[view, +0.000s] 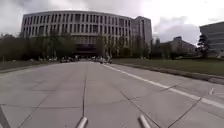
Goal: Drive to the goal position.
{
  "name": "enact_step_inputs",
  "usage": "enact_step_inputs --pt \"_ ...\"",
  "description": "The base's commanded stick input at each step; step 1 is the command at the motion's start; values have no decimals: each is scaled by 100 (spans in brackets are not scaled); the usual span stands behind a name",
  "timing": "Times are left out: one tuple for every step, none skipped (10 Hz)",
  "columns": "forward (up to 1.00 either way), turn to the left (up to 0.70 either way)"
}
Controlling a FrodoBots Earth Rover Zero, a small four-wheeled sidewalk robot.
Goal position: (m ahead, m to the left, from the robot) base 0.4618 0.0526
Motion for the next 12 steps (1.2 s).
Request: enact_step_inputs --pt "70 2" --pt "70 3" --pt "70 4" --pt "70 5" --pt "70 26" --pt "70 36" --pt "70 36" --pt "70 36" --pt "70 36" --pt "70 36" --pt "70 32" --pt "70 26"
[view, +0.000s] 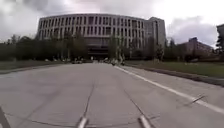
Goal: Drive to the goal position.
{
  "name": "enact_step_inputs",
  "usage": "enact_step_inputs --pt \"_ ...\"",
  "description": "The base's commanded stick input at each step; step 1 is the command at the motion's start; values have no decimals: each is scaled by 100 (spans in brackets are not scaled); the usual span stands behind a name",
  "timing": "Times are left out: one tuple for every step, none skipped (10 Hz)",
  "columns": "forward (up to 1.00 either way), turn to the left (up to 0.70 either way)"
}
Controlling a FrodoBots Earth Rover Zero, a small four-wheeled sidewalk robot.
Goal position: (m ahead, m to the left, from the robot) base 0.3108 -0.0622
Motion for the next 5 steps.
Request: enact_step_inputs --pt "70 19" --pt "70 13" --pt "70 7" --pt "70 1" --pt "70 1"
